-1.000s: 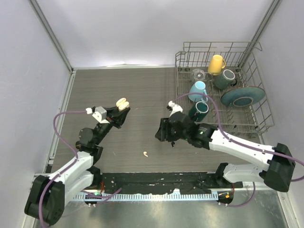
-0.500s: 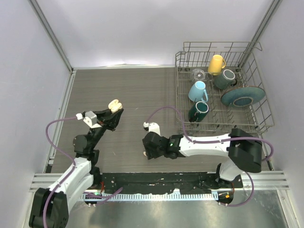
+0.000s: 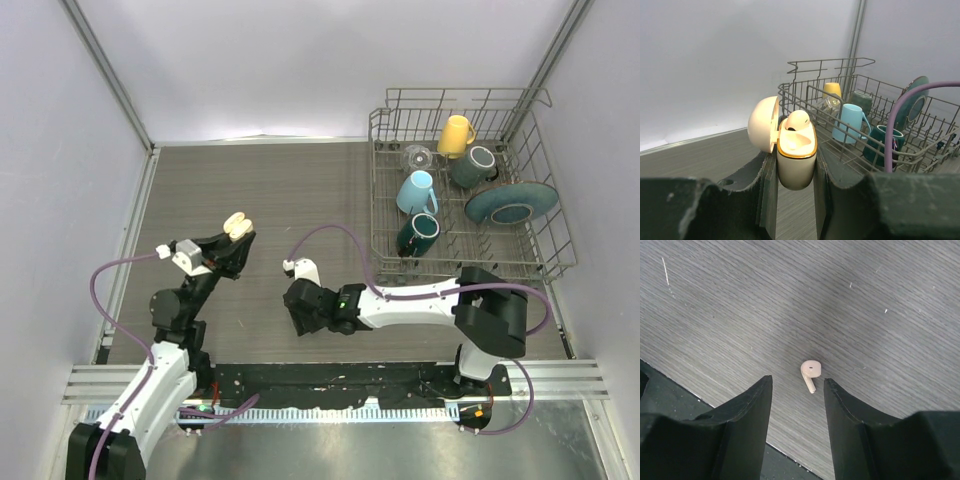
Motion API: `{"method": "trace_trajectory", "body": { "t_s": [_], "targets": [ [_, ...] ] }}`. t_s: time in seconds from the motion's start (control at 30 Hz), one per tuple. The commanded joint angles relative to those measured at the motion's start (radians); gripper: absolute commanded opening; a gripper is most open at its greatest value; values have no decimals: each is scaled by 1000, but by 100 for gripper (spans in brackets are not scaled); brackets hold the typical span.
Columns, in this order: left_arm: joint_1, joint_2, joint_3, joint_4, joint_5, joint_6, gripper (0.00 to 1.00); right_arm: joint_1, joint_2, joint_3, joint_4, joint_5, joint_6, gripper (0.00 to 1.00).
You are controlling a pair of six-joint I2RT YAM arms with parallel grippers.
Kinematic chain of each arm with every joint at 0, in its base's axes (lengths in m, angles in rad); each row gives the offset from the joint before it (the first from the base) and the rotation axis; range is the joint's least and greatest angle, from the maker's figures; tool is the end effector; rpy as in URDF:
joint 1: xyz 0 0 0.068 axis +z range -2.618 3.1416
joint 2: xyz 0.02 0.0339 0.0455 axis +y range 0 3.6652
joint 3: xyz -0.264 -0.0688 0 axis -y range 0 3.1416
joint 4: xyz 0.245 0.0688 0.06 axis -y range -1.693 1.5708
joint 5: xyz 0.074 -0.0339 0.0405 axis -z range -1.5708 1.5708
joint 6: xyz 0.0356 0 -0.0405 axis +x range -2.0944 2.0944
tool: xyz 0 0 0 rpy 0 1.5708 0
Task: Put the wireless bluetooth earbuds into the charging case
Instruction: Pick up the earbud from the center of the board.
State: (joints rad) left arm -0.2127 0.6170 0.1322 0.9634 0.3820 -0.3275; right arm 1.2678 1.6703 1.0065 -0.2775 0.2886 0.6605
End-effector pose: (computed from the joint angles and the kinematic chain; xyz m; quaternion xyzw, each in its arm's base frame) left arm 0.1384 -0.0435 0.2544 0.1327 0.5184 -0.3189 0.7823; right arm 0.1111 0.3213 0.1851 -0.2389 0.9113 0.1737 0.2870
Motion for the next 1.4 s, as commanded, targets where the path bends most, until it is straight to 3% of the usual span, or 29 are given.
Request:
{"method": "trace_trajectory", "body": {
  "t_s": [0.0, 0.77, 1.2, 1.37],
  "targets": [
    [6, 18, 0, 31, 1, 15, 0, 1, 43, 61, 3, 34, -29, 50],
    [6, 41, 4, 46, 1, 7, 0, -1, 143, 116, -41, 64, -39, 45],
    [6, 46, 6, 44, 5, 7, 0, -2, 138, 124, -123, 98, -9, 25],
    [6, 44, 6, 44, 5, 5, 0, -44, 120, 103, -166, 119, 117, 20]
  ]
}}
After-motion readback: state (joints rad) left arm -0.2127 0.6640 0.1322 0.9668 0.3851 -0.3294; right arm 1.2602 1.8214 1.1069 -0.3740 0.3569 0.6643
